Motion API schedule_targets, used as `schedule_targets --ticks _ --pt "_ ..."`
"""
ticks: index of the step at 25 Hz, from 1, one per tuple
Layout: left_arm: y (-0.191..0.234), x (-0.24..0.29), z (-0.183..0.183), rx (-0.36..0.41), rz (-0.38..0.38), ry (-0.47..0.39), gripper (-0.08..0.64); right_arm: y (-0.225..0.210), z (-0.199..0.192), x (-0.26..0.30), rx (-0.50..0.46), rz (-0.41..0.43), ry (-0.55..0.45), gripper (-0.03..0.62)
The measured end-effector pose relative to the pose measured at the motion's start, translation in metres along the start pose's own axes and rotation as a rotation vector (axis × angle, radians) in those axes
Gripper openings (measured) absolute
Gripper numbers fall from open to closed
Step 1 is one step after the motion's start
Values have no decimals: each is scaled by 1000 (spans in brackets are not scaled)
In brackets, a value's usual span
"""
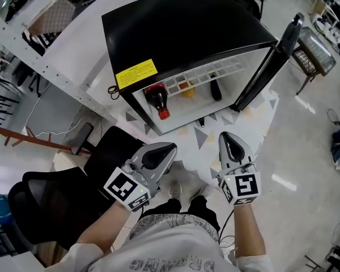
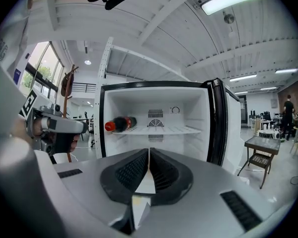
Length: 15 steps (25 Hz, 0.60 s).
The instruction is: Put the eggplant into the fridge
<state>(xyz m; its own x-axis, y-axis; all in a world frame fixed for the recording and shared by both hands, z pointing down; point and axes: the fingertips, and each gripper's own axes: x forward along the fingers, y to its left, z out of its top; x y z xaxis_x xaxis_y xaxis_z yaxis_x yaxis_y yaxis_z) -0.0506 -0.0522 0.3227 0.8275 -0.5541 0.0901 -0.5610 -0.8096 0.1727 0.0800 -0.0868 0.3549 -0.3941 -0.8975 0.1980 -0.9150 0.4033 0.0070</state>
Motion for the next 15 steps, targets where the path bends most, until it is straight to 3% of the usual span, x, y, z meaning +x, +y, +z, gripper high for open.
schedule_targets --ticks 15 --pt "-4 -22 20 23 -14 -50 15 31 28 -29 -13 -18 -33 8"
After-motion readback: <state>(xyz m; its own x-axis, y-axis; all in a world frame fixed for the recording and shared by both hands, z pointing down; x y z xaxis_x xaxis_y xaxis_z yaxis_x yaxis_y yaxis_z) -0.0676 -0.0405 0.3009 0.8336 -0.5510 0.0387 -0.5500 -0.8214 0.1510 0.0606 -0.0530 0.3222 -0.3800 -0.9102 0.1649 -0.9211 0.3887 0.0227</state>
